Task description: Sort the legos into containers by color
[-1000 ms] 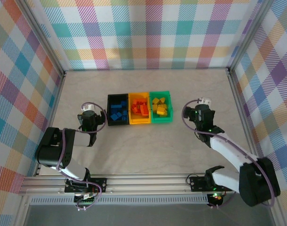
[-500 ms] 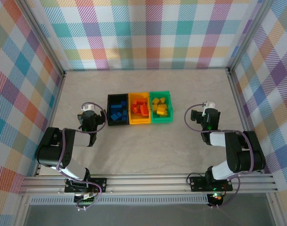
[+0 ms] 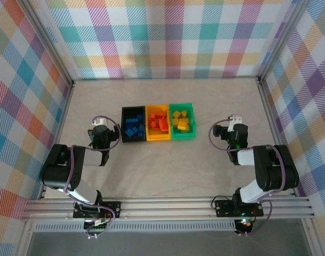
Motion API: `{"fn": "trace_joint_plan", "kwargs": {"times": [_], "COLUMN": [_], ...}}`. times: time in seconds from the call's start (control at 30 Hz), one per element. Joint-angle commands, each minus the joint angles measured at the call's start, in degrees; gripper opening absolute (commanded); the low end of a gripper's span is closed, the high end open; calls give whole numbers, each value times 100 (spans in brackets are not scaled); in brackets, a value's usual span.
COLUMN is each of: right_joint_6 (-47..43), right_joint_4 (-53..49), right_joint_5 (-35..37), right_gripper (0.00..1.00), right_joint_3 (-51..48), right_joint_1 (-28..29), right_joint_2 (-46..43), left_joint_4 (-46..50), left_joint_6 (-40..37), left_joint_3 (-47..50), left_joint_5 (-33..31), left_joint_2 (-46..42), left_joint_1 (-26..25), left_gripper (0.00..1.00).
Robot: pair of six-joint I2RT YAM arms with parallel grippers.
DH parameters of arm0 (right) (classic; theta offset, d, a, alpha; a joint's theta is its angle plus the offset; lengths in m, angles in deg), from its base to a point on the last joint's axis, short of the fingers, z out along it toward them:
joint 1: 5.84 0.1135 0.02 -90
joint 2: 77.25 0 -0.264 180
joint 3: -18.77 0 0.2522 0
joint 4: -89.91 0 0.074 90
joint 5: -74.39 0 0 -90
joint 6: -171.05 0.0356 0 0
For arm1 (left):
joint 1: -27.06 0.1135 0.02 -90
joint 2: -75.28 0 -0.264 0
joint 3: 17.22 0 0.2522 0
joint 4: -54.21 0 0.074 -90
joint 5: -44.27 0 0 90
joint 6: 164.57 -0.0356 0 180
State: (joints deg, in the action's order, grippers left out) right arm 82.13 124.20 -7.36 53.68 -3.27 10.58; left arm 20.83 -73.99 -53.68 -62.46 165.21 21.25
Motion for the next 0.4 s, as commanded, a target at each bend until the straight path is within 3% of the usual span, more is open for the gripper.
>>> {"fn": "trace_joint_plan", "kwargs": {"times": [0.0, 0.37], "right_joint_6": [34, 38], "right_joint_4": [258, 264], "right_joint_5": [-131, -132], "right_gripper": [100, 100], "right_joint_3": [83, 83], "right_joint_1": [-33, -42], "right_joint_2": [6, 3], "left_joint_4": [-217, -233], "left_joint_6": [40, 31], "left_joint_3": [32, 46], "left_joint_5": [6, 21], "left_joint_2": [-46, -49], "left_joint_1": [38, 34], "left_gripper": [100, 100]}}
